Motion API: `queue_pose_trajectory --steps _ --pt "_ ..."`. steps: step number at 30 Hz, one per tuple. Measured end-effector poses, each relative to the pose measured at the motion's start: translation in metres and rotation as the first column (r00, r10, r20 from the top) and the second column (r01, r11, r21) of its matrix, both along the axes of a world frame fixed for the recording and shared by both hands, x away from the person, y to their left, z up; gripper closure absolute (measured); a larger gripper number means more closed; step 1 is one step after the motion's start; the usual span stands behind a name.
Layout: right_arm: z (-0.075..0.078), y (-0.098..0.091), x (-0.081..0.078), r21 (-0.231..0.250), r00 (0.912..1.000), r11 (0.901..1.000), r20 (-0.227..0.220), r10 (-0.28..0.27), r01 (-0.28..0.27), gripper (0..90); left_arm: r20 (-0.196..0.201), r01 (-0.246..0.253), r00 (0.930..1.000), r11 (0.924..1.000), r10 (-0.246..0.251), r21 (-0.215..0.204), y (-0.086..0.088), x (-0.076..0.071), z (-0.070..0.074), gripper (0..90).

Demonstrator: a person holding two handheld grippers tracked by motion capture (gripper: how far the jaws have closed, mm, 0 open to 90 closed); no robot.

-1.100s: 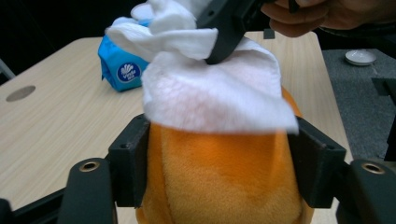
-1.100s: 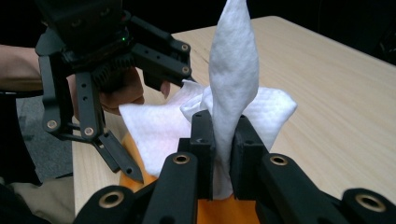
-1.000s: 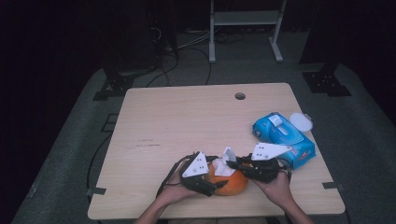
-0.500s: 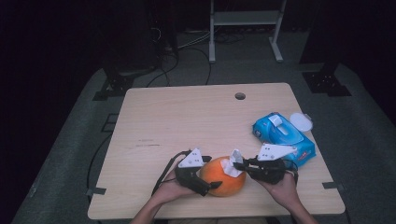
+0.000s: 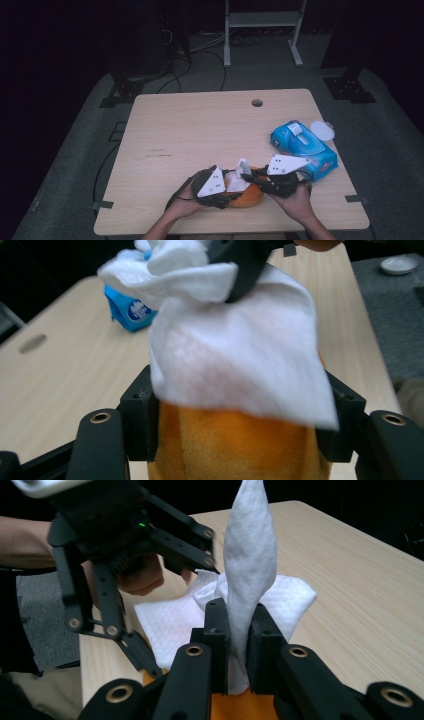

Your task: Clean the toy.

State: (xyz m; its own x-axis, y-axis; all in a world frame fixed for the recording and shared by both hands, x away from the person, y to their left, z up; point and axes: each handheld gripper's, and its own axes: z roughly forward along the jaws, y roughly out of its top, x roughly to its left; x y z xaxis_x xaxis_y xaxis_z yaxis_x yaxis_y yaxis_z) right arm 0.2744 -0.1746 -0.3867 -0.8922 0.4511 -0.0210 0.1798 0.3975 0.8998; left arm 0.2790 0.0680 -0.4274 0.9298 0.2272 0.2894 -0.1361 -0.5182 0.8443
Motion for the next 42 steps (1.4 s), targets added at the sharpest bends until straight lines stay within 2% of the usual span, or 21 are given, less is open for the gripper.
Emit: queue_pose_trajectory --steps 3,4,5,6,8,9,10,11,16,20,21,22,24,26,28,29,31,34,37,40,42 --pt "-0.007 -0.009 0.004 0.012 0.9993 0.9998 -0.033 -0.015 0.016 80.6 -0.080 -0.011 0.9968 0.9997 0.009 -0.023 0.000 0.005 -0.002 23.1" --pt "-0.009 -0.008 0.003 0.006 0.9992 0.9998 -0.037 -0.018 0.018 80.6 -0.124 -0.029 0.9919 0.9990 0.025 -0.033 -0.001 0.007 -0.002 10.6" --pt "-0.009 -0.008 0.003 0.006 0.9992 0.9998 -0.037 -0.018 0.018 80.6 -0.155 -0.045 0.9870 0.9986 0.040 -0.028 -0.002 0.008 -0.001 10.6" --pt "-0.010 -0.008 0.002 0.003 0.9993 0.9998 -0.033 -0.018 0.018 80.6 -0.218 -0.062 0.9743 0.9978 0.055 -0.024 -0.004 0.010 -0.001 6.4" --pt "-0.009 -0.002 -0.002 -0.002 0.9996 1.0000 -0.027 -0.005 0.005 80.5 -0.270 -0.074 0.9606 0.9970 0.065 -0.022 -0.006 0.012 -0.002 4.5" --pt "-0.008 0.003 -0.005 -0.010 0.9999 0.9999 -0.013 -0.004 0.004 80.4 -0.257 -0.066 0.9646 0.9976 0.058 -0.020 -0.006 0.011 -0.002 7.5" --pt "-0.007 0.012 -0.009 -0.032 0.9999 0.9995 0.015 0.005 -0.004 80.4 -0.201 -0.044 0.9786 0.9990 0.044 0.009 -0.005 0.007 -0.001 16.4" --pt "-0.007 0.016 -0.010 -0.041 0.9997 0.9991 0.020 0.013 -0.012 80.4 -0.183 -0.038 0.9823 0.9992 0.040 0.016 -0.004 0.006 0.000 21.3" --pt "-0.005 0.005 -0.004 -0.026 0.9999 0.9996 0.009 -0.009 0.009 80.8 -0.147 -0.008 0.9891 0.9998 0.010 0.016 0.007 0.010 -0.002 30.6" --pt "-0.012 -0.016 0.006 -0.008 0.9966 0.9977 -0.048 -0.067 0.067 80.9 -0.199 -0.022 0.9797 0.9996 0.019 -0.014 0.015 0.017 -0.006 29.0" --pt "-0.015 -0.018 0.007 -0.006 0.9954 0.9972 -0.059 -0.075 0.075 80.9 -0.235 -0.048 0.9711 0.9988 0.044 -0.013 0.012 0.018 -0.003 19.3" --pt "-0.015 -0.017 0.006 -0.011 0.9948 0.9964 -0.058 -0.084 0.083 80.8 -0.235 -0.048 0.9711 0.9988 0.044 -0.013 0.012 0.018 -0.003 12.5" --pt "-0.015 -0.016 0.005 -0.017 0.9951 0.9963 -0.051 -0.085 0.085 80.8 -0.276 -0.059 0.9597 0.9981 0.051 -0.019 0.008 0.018 0.002 7.5" --pt "-0.014 -0.012 0.004 -0.010 0.9956 0.9971 -0.055 -0.076 0.076 80.8 -0.277 -0.058 0.9597 0.9975 0.045 -0.041 0.004 0.015 0.004 8.1" --pt "-0.013 -0.006 0.001 -0.009 0.9970 0.9981 -0.047 -0.061 0.061 80.8 -0.225 -0.051 0.9731 0.9987 0.048 -0.005 0.002 0.012 0.004 15.5" --pt "-0.012 -0.002 -0.001 -0.025 0.9981 0.9982 -0.026 -0.056 0.055 80.8 -0.203 -0.045 0.9782 0.9990 0.045 0.002 0.003 0.011 0.004 27.7" --pt "-0.011 -0.005 0.000 -0.011 0.9975 0.9979 -0.030 -0.064 0.064 80.8 -0.164 -0.038 0.9858 0.9993 0.038 -0.001 0.005 0.009 0.005 35.7" --pt "-0.006 -0.005 0.001 0.013 0.9977 0.9978 -0.020 -0.065 0.065 80.7 -0.078 -0.003 0.9970 1.0000 0.003 0.003 0.001 0.005 0.007 38.2" --pt "-0.003 0.002 -0.002 -0.003 0.9988 0.9989 0.017 -0.046 0.046 80.7 0.008 0.014 0.9999 0.9994 -0.015 0.032 -0.005 0.000 0.006 38.2" --pt "-0.007 0.001 0.000 -0.006 0.9991 0.9991 0.001 -0.043 0.043 80.9 -0.032 0.017 0.9994 0.9998 -0.016 0.011 -0.002 0.004 0.003 33.4" --pt "-0.009 -0.001 0.002 -0.028 0.9987 0.9983 0.000 -0.050 0.050 81.0 -0.106 -0.012 0.9943 0.9998 0.010 -0.018 0.000 0.008 0.003 21.3"
